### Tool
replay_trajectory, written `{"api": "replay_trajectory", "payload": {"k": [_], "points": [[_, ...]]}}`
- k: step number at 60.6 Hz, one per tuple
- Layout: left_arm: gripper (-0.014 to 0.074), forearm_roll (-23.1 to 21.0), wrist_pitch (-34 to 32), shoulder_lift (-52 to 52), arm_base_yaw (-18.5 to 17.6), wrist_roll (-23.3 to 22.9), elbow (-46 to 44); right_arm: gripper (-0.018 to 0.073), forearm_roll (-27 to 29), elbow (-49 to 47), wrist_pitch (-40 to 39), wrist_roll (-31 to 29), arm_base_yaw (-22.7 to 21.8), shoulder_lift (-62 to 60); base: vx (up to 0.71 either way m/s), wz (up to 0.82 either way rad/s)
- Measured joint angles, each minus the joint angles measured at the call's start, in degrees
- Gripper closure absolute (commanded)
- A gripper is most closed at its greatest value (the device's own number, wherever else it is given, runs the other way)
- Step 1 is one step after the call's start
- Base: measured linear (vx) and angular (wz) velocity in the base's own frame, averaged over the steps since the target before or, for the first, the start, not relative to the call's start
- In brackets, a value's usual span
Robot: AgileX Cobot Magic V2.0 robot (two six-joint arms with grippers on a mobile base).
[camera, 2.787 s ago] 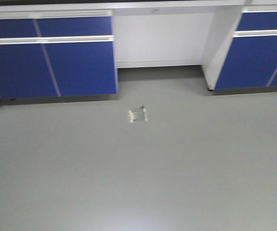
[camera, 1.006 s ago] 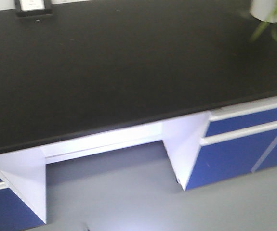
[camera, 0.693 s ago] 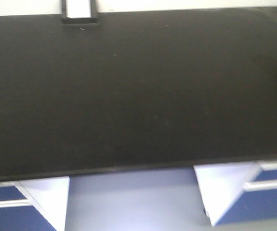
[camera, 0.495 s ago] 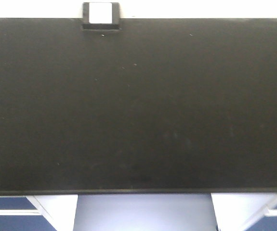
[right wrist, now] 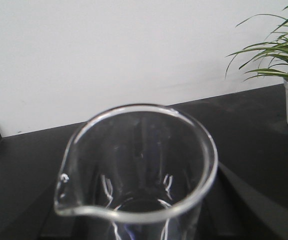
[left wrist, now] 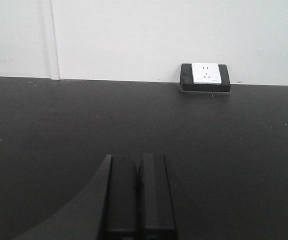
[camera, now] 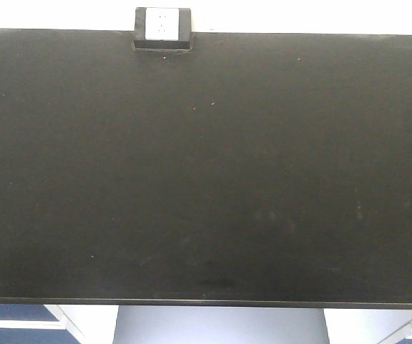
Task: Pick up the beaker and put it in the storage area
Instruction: 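Stop facing the empty black bench and extend the right arm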
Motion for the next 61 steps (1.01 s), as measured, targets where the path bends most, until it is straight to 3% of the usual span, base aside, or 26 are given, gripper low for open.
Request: {"api": "replay_trajectory", "payload": {"k": [25,33,43,61], "points": [[0.0605,0.0,0.0,0.0,0.0,0.0,0.0,0.0561,0.0,0.0,-0.1,0.0,0.0,0.0,0.0,0.0],[0.0605,0.0,0.0,0.0,0.0,0.0,0.0,0.0561,-0.4,0.0,-3.4,0.0,0.0,0.3,0.0,0.0],[0.0605,0.0,0.0,0.0,0.0,0.0,0.0,0.0559,-7.9,-0.1,-16.5,-0.6,0.0,9.3,0.0,0.0],[0.0605,0.0,0.0,0.0,0.0,0.0,0.0,0.0557,-14.4,-5.1,-45.1,-0.4,0.0,49.2,0.0,0.0]]}}
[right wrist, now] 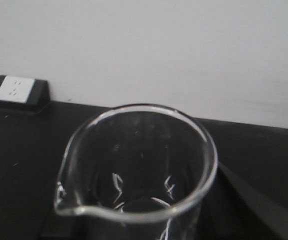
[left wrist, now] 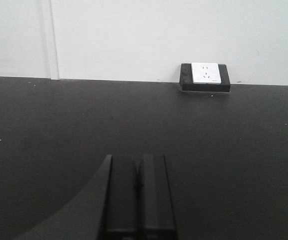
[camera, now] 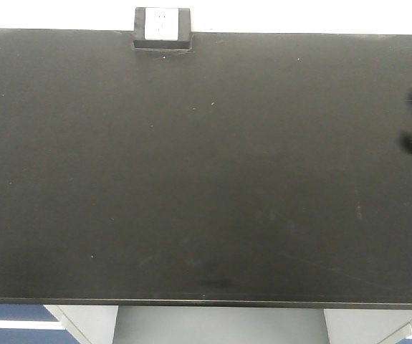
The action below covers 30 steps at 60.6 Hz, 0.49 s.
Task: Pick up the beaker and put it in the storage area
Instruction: 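Stop facing the empty black bench and extend the right arm, then lower the held beaker onto the bench with the right gripper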
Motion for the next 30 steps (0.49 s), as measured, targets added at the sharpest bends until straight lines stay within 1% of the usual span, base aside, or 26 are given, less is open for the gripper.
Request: {"api": "replay_trajectory", "payload": {"k": [3,7,8,14,17,22,30], "points": [[0.0605,0.0,0.0,0.0,0.0,0.0,0.0,0.0557,-2.1,-1.0,-6.6,-0.6,0.0,8.4,0.0,0.0],[0.0605,0.0,0.0,0.0,0.0,0.0,0.0,0.0557,-5.7,-2.2,-14.7,-2.1,0.0,16.5,0.0,0.0],[0.0605,0.0,0.0,0.0,0.0,0.0,0.0,0.0557,-7.1,-2.6,-19.0,-2.8,0.0,20.5,0.0,0.0],[0.0605,0.0,0.0,0.0,0.0,0.0,0.0,0.0557,-12.5,-4.6,-33.4,-5.5,0.0,33.0,0.0,0.0],[0.0605,0.0,0.0,0.0,0.0,0.0,0.0,0.0557,-14.0,-5.8,-37.5,-6.1,0.1,39.0,0.0,0.0],[0.0605,0.0,0.0,0.0,0.0,0.0,0.0,0.0557,-14.4,-7.4,-38.8,-6.1,0.1,47.7,0.0,0.0],[0.0605,0.0,0.0,0.0,0.0,0.0,0.0,0.0557,-11.3,-8.1,-38.9,-6.1,0.0,53.3,0.0,0.0]]}}
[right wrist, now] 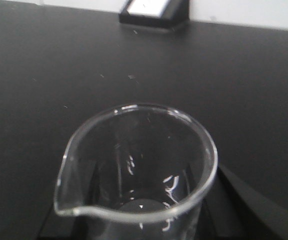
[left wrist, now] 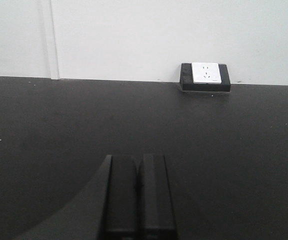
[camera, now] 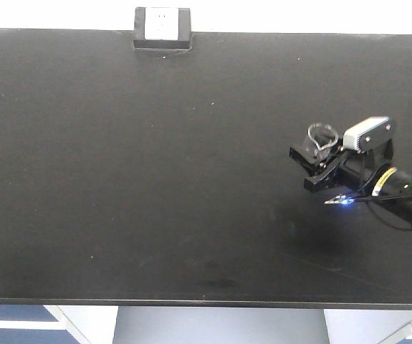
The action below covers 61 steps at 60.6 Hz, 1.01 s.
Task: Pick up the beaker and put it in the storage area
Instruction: 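Lower the held beaker onto the bench with the right gripper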
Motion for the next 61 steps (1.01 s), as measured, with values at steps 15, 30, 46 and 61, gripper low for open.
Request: {"api": "replay_trajectory", "payload": {"k": [15,30,46,61], "points": [[0.0605,0.0,0.0,0.0,0.0,0.0,0.0,0.0557,3.7,-0.4,-0.9,-5.5,0.0,0.6,0.0,0.0],[0.0605,0.0,0.0,0.0,0.0,0.0,0.0,0.0557,2.5,-0.4,2.4,-10.4,0.0,0.7,0.0,0.0],[0.0605,0.0,0.0,0.0,0.0,0.0,0.0,0.0557,2.5,-0.4,1.5,-10.5,0.0,4.1,0.0,0.0],[0.0605,0.0,0.0,0.0,0.0,0.0,0.0,0.0555,3.9,-0.4,-1.1,-12.4,0.0,7.2,0.0,0.0]]}}
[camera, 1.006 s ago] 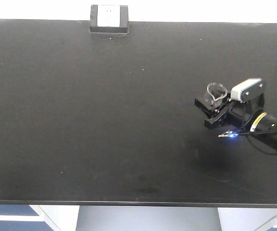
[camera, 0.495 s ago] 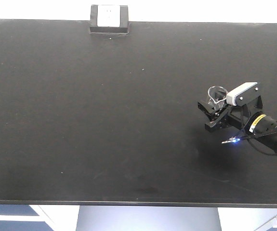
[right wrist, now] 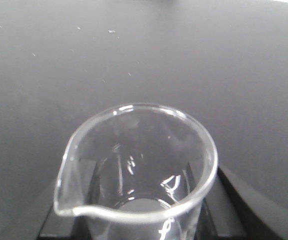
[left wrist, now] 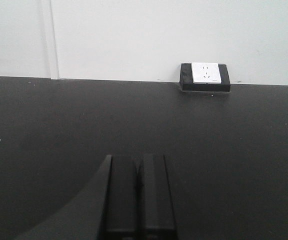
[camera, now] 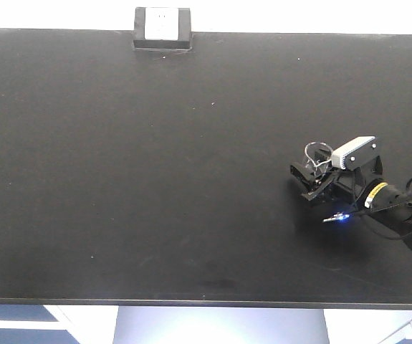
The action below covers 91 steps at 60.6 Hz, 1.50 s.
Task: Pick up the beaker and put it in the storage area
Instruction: 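Lower the held beaker onto the bench with the right gripper, then open the right gripper and release the beaker upright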
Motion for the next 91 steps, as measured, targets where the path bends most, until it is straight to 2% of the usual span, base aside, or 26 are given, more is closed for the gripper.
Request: {"api": "replay_trajectory", "payload": {"k": [11,19,28,40,47,73,91], "points": [[0.0605,0.0,0.0,0.0,0.0,0.0,0.0,0.0513,1.1,0.0,-0.2,-0.9,0.0,0.8,0.0,0.0],[0.0605,0.0,0.0,0.0,0.0,0.0,0.0,0.0425,1.2,0.0,-0.3,-1.0,0.0,0.9,0.0,0.0],[0.0605,0.0,0.0,0.0,0.0,0.0,0.0,0.0277,1.2,0.0,-0.3,-1.0,0.0,0.9,0.0,0.0],[0.0605,0.0,0.0,0.0,0.0,0.0,0.0,0.0034,1.3,0.0,-0.3,-1.0,0.0,0.9,0.0,0.0],[0.0605,0.0,0.0,0.0,0.0,0.0,0.0,-0.0034,1.7,0.0,-0.4,-0.9,0.0,0.9,0.0,0.0],[0.0605,0.0,0.0,0.0,0.0,0.0,0.0,-0.0034,3.8,1.3,2.1,0.1,0.0,0.1,0.0,0.0],[0.0605,0.0,0.0,0.0,0.0,0.0,0.0,-0.0023,4.4,10.6,8.1,2.4,0.0,-11.6,0.0,0.0]]}}
